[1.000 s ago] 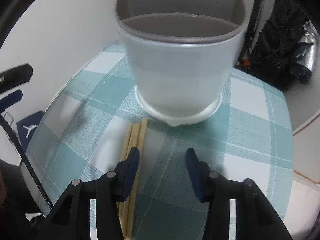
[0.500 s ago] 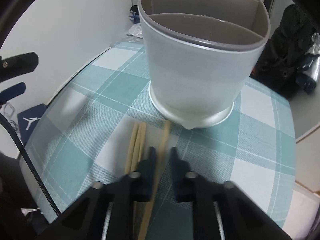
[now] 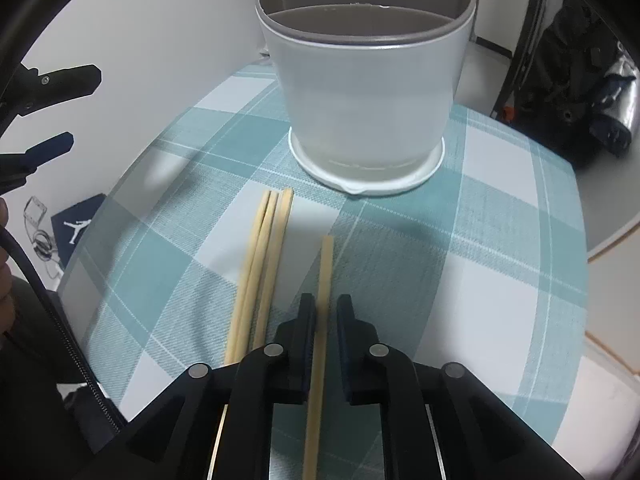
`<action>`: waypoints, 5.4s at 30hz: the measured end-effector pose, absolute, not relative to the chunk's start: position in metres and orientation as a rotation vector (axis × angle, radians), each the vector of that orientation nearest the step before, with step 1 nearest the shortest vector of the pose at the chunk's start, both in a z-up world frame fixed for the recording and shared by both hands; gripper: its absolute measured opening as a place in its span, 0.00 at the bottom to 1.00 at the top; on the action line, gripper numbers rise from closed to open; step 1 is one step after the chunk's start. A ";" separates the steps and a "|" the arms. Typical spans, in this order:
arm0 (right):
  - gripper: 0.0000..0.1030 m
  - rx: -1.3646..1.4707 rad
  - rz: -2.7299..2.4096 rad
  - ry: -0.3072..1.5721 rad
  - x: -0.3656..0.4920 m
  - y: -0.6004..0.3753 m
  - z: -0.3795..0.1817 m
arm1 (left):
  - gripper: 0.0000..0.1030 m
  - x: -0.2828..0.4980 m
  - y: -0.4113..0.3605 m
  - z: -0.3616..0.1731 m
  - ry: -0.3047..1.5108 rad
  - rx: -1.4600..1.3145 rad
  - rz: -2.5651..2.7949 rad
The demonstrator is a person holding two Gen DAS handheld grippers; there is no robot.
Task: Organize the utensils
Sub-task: 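Lower the right gripper onto the chopstick bundle and grasp one chopstick, then lift the chopstick with the right gripper while the left gripper grasps another chopstick, then carry both held chopsticks up over the white holder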
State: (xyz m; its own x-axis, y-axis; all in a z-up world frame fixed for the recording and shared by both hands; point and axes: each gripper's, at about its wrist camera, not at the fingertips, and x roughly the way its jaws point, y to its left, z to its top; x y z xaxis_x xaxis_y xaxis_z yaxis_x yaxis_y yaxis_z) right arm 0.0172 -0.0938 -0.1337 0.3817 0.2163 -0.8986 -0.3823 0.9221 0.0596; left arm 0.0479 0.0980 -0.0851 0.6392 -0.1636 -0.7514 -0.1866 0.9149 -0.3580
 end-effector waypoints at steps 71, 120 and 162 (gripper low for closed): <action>0.05 0.320 0.421 0.767 0.024 -0.198 -0.058 | 0.01 0.067 -0.004 -0.109 1.034 -0.205 -0.040; 0.05 0.245 0.420 0.404 0.005 -0.198 0.079 | 0.01 0.030 0.006 0.106 0.550 -0.302 -0.329; 0.05 0.082 0.486 0.338 0.138 -0.136 0.074 | 0.01 0.138 0.039 0.078 0.512 -0.255 -0.302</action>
